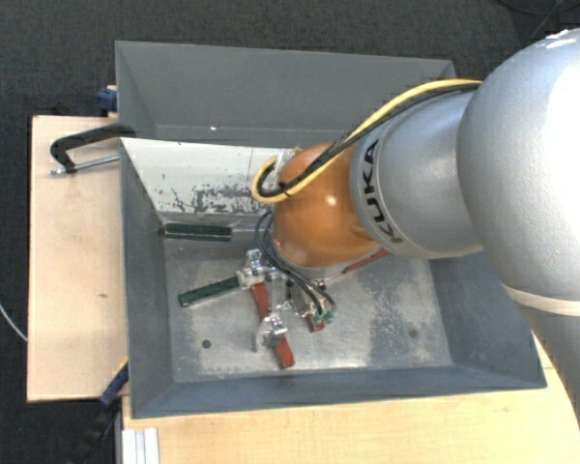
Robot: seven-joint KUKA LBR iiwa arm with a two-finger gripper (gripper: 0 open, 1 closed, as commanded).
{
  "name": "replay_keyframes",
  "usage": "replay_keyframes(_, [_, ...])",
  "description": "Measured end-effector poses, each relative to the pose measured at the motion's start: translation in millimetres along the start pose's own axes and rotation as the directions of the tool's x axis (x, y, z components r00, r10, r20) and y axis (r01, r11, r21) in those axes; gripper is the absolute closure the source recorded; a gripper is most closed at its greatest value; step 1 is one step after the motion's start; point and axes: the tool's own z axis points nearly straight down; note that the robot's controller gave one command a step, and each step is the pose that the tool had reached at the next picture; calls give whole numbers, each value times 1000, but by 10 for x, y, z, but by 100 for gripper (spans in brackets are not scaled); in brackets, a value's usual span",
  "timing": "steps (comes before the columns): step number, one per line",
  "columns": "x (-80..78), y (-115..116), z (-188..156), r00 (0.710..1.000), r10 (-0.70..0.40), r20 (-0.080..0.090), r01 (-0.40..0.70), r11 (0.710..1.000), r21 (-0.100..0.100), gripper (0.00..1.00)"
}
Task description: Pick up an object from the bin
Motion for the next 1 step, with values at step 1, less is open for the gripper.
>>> replay_keyframes(1, [-869,192,-23,991,-134,10,134,991,7,100])
